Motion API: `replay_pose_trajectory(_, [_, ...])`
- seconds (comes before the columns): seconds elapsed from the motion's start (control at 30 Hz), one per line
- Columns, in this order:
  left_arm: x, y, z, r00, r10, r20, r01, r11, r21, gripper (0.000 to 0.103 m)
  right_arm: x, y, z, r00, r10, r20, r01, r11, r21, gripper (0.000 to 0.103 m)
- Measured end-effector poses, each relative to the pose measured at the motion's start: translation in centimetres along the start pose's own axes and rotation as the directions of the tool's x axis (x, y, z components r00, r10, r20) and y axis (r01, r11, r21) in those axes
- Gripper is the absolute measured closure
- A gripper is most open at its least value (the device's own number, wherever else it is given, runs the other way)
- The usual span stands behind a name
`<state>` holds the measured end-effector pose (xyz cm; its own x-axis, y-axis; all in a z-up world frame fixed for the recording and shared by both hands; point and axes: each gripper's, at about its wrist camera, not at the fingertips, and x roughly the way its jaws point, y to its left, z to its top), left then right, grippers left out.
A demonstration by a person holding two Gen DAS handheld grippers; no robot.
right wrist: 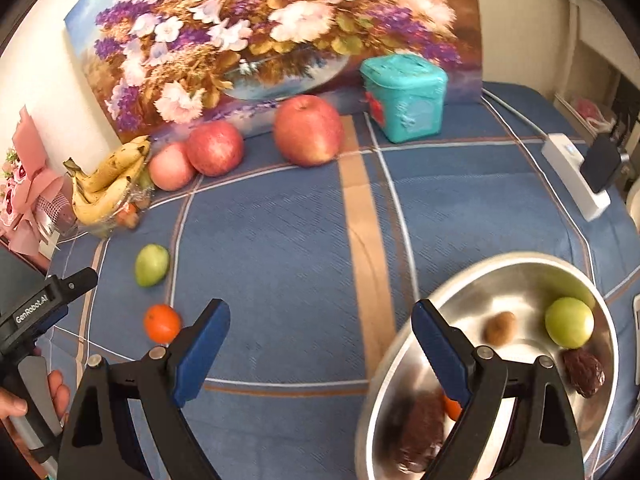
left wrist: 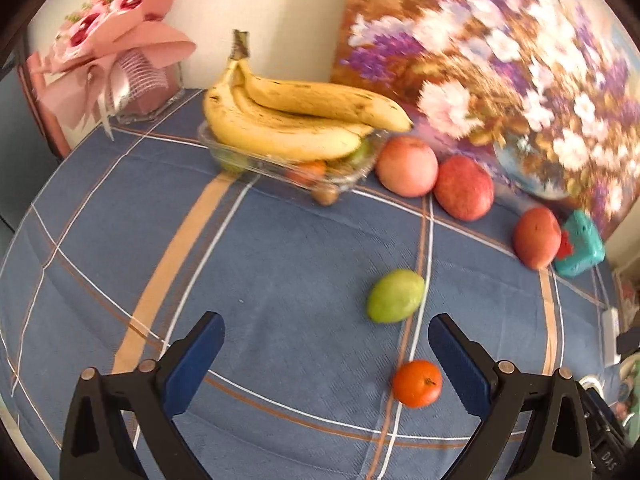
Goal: Organize fruits
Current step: 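Withdraw both tools from the bowl toward the last tangerine and pear, then grasp the tangerine with the right tool while the left tool grasps the green pear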
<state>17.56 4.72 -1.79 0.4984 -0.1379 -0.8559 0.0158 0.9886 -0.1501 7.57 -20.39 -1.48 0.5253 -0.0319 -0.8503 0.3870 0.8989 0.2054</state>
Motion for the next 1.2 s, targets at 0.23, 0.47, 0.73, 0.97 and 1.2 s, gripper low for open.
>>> replay_pose_trajectory(0.23, [-0.3,2.5,0.9,0.999,-0.041,-0.006,0.04,0.998,-0.045,0.0,1.2,4.9,0.6,0.997,0.066,-0.029,-0.068,0.995,-0.075,0.011])
replay_pose_trajectory(0.47, [2.9,3.5,-0.2,0.991,0.0,-0.131,-0.007,0.998,-0.055,0.0,4.4,11.0,-0.5,0.989,0.088,-0.118,-0.111,0.974,-0.197,0.011])
replay_pose_trajectory(0.73, [5.1,4.5,-1.5,0.978,0.038,-0.205,-0.057,0.994,-0.088,0.0,7.9,14.5,-3.0,0.98,0.065,-0.189,-0.122,0.943,-0.31,0.015])
replay_pose_trajectory(0.97, [4.8,5.2,-1.5,0.981,0.004,-0.193,-0.032,0.989,-0.144,0.001,8.8,14.8,-3.6,0.979,0.068,-0.194,-0.127,0.942,-0.309,0.045])
replay_pose_trajectory(1.2, [4.4,4.1,-0.7,0.985,-0.02,-0.169,-0.001,0.992,-0.123,0.002,8.5,14.8,-3.4,0.977,0.088,-0.193,-0.144,0.942,-0.303,0.061])
